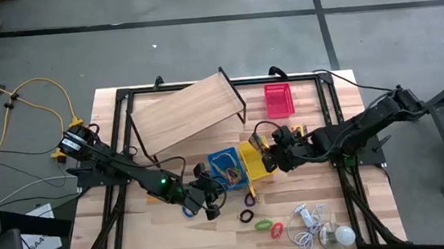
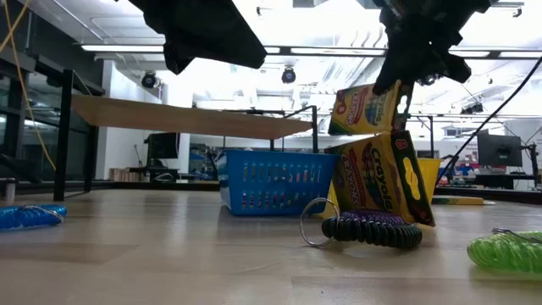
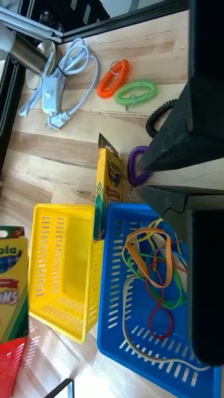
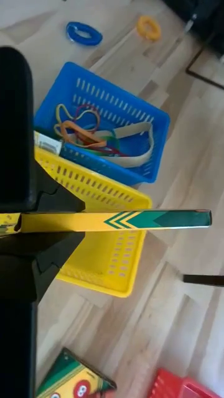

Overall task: Pick & Place Office Desk Supplies
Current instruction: Put the top left yellow crayon box into the yellow bin

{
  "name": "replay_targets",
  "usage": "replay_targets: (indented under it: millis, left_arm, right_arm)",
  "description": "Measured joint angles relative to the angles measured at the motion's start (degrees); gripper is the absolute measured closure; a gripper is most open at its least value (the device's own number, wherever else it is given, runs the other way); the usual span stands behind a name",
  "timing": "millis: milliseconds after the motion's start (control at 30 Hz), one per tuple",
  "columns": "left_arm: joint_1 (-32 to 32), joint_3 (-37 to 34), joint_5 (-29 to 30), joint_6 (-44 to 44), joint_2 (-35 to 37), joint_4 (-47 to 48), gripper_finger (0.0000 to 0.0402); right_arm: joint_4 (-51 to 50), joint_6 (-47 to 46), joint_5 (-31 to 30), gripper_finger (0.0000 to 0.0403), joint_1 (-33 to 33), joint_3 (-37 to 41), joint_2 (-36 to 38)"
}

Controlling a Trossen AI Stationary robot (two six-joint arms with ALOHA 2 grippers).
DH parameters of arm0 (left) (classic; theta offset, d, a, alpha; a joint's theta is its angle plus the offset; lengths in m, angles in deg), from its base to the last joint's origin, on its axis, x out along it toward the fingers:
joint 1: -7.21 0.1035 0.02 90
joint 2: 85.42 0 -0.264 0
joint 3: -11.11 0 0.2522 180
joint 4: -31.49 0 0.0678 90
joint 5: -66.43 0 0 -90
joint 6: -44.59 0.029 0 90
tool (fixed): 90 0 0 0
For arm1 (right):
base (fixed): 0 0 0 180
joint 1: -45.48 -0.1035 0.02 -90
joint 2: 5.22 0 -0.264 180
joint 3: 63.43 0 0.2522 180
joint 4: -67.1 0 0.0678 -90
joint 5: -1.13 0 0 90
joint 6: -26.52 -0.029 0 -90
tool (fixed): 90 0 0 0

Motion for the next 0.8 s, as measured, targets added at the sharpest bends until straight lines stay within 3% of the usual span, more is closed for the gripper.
replay_targets:
  millis: [333, 800]
  left_arm:
    - [0.00, 0.02, 0.00, 0.00, 0.00, -1.21, 0.0357]
    - [0.00, 0.02, 0.00, 0.00, 0.00, -1.31, 0.0357]
  right_arm:
    - [3.10, -8.41, -0.84, 0.0389, -0.91, 0.02, -7.13]
    - [7.85, -13.05, -0.93, 0.0389, -0.97, 0.04, -11.19]
